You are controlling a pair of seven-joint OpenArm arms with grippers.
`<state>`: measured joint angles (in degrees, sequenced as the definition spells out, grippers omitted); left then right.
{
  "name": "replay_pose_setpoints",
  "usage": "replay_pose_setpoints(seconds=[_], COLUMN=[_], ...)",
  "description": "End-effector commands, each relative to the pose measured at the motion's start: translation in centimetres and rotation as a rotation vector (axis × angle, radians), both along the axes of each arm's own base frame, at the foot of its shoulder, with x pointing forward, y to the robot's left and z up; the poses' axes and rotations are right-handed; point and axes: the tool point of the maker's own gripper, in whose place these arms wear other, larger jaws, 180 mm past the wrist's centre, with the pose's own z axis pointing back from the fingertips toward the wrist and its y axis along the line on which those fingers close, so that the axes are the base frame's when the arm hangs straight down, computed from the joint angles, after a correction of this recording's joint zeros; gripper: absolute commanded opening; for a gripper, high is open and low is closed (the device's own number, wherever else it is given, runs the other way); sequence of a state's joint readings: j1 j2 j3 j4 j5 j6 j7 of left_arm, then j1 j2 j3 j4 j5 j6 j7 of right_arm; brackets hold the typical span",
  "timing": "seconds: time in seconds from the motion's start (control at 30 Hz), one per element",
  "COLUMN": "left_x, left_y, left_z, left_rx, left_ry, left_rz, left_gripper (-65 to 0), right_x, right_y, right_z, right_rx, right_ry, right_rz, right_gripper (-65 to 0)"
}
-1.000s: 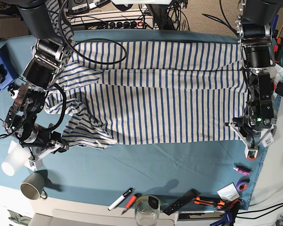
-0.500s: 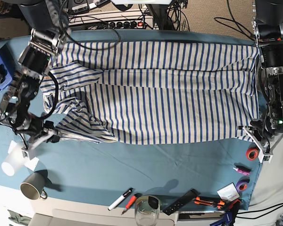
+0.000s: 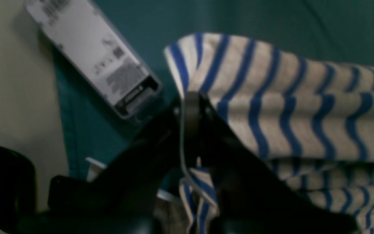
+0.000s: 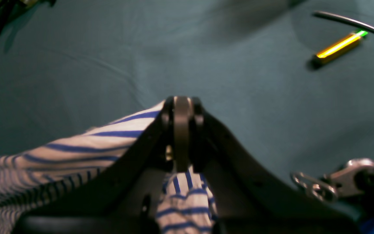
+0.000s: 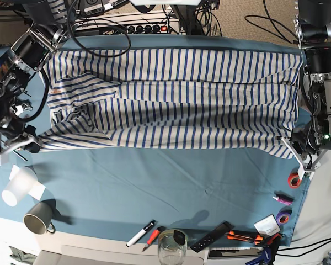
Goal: Fold the T-shirt properly
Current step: 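Lift the hem with both grippers and fold it toward the collar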
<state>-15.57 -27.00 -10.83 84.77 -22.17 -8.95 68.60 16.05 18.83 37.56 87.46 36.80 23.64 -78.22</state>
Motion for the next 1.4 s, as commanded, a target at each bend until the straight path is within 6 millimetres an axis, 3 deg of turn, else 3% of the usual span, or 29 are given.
replay_pose_setpoints(seconds=[0.0, 0.2, 0.47, 0.83, 1.1, 1.37], left_x=[0.7, -0.9, -3.4, -7.4, -9.4, -10.9], left_y=[0.9, 0.9, 3.2, 0.9, 0.0, 0.6], left_z=[1.5, 1.3, 3.0, 0.3, 0.9, 1.3], left_rx=[0.026, 0.042, 0.022, -0.095, -0.035, 0.056], left_ry=[-0.039, -0.029, -0.109, -0.018, -0.028, -0.031], left_rz=[0.005, 0.000, 0.071, -0.034, -0.084, -0.068], left_gripper=[-65.0, -65.0, -65.0, -65.0, -65.0, -65.0], right_x=[0.5, -1.4, -3.2, -6.0, -9.1, -10.2], right_y=[-1.1, -2.5, -3.3, -4.1, -7.3, -7.4], right_z=[2.1, 0.6, -0.8, -2.8, -2.5, -3.2], right_rx=[-0.028, -0.067, -0.085, -0.075, -0.050, -0.045], right_ry=[-0.064, 0.003, 0.068, 0.136, 0.115, 0.138], right_rz=[-0.018, -0.038, -0.046, -0.073, -0.200, -0.205], right_gripper=[-65.0, -65.0, -65.0, -65.0, -65.0, -65.0])
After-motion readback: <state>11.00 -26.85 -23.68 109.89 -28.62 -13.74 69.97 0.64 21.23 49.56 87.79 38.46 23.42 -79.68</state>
